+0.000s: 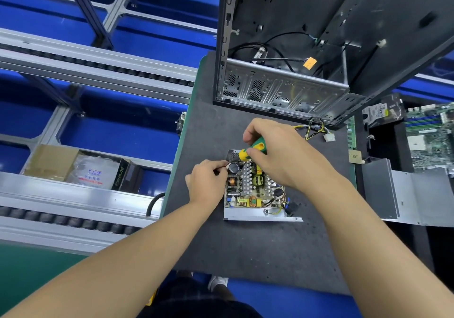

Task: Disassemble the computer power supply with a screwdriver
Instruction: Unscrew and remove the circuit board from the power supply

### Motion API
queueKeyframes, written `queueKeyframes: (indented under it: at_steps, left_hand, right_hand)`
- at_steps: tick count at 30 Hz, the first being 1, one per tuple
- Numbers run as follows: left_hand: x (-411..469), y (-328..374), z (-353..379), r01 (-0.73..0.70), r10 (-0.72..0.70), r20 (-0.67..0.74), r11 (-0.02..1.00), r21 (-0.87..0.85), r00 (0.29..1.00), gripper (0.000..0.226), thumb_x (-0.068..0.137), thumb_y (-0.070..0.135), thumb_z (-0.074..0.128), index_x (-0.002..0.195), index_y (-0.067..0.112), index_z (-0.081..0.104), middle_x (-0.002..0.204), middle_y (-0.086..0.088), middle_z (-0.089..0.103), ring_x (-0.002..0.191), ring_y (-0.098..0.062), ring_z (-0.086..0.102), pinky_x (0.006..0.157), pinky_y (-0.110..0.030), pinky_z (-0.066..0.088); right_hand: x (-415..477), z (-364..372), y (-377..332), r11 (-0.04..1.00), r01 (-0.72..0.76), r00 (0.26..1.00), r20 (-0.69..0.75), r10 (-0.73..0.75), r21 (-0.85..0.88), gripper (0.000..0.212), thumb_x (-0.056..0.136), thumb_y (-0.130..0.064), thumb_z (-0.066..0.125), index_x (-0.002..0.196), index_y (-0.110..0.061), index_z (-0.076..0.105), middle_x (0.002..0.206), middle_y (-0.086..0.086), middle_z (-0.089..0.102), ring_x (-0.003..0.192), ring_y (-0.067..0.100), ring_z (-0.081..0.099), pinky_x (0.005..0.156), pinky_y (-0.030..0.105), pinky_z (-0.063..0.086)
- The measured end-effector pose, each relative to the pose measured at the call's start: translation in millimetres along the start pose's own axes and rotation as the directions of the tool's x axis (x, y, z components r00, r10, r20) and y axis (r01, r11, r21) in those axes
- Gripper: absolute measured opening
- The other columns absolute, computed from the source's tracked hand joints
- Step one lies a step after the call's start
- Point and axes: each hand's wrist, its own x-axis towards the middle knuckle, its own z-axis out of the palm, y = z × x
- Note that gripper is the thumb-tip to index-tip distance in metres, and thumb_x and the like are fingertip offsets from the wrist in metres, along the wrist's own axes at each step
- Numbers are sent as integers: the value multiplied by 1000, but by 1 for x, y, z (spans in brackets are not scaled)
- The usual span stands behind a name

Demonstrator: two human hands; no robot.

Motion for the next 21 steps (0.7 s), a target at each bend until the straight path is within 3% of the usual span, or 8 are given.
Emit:
queueKeyframes:
  at_steps: [4, 6, 8, 11, 16, 18, 21]
  left_hand:
    - [4, 9, 2, 231, -215, 89, 934, -274, 973, 25, 93, 16, 58, 109, 22, 77, 110, 2, 74, 107, -21, 65, 101, -45, 47]
    - [5, 12, 0, 269, -242, 123, 915, -302, 962, 24, 93, 16, 59, 107, 20, 78, 107, 1, 75, 104, -23, 67, 100, -46, 48]
    - [2, 11, -2, 200, -178, 113, 953, -226, 977, 24, 94, 16, 58, 108, 20, 76, 106, 2, 74, 103, -21, 66, 99, -45, 49]
    - [-2, 2, -5, -15, 20, 48, 995, -95, 999, 24, 96, 15, 55, 111, 19, 73, 107, 3, 70, 98, -16, 64, 91, -40, 52]
    - [-6, -19, -5, -292, 288, 66, 954, 64, 955, 28, 99, 24, 58, 126, 20, 67, 104, 6, 58, 84, -16, 61, 75, -38, 54]
    - [-3, -22, -5, -332, 322, 94, 935, 124, 942, 29, 99, 26, 57, 127, 21, 65, 104, 5, 55, 82, -18, 62, 71, -41, 54]
    - [1, -22, -4, -287, 282, 78, 955, 67, 956, 25, 97, 26, 59, 121, 23, 66, 105, 9, 53, 81, -14, 60, 70, -38, 54]
  right_hand:
    - [1, 4, -1, 1000, 4, 1000, 2, -4, -12, 13, 94, -19, 60, 101, -26, 53, 102, -11, 53, 95, 12, 48, 80, 32, 42]
    - [2, 7, -2, 1000, 2, 1000, 9, -2, -27, 12, 95, -19, 60, 101, -26, 52, 103, -11, 51, 95, 13, 47, 81, 33, 42]
    - [2, 9, -2, 999, -2, 1000, 12, 2, -35, 12, 95, -19, 59, 102, -25, 52, 104, -11, 50, 96, 13, 47, 82, 34, 43]
    - [3, 8, 0, 998, -13, 1000, 4, 13, -54, 13, 95, -17, 58, 101, -26, 51, 105, -9, 50, 97, 15, 48, 83, 36, 44]
    - [7, 8, 1, 996, -26, 1000, 15, 28, -90, 14, 95, -18, 57, 101, -27, 49, 106, -8, 51, 96, 15, 48, 76, 35, 41]
    - [9, 9, 1, 995, -31, 999, 31, 34, -97, 13, 96, -18, 57, 101, -27, 49, 106, -9, 51, 95, 14, 47, 76, 34, 40]
    - [10, 9, 3, 996, -23, 998, 51, 27, -81, 14, 95, -19, 57, 100, -29, 48, 105, -11, 50, 93, 12, 45, 76, 32, 38]
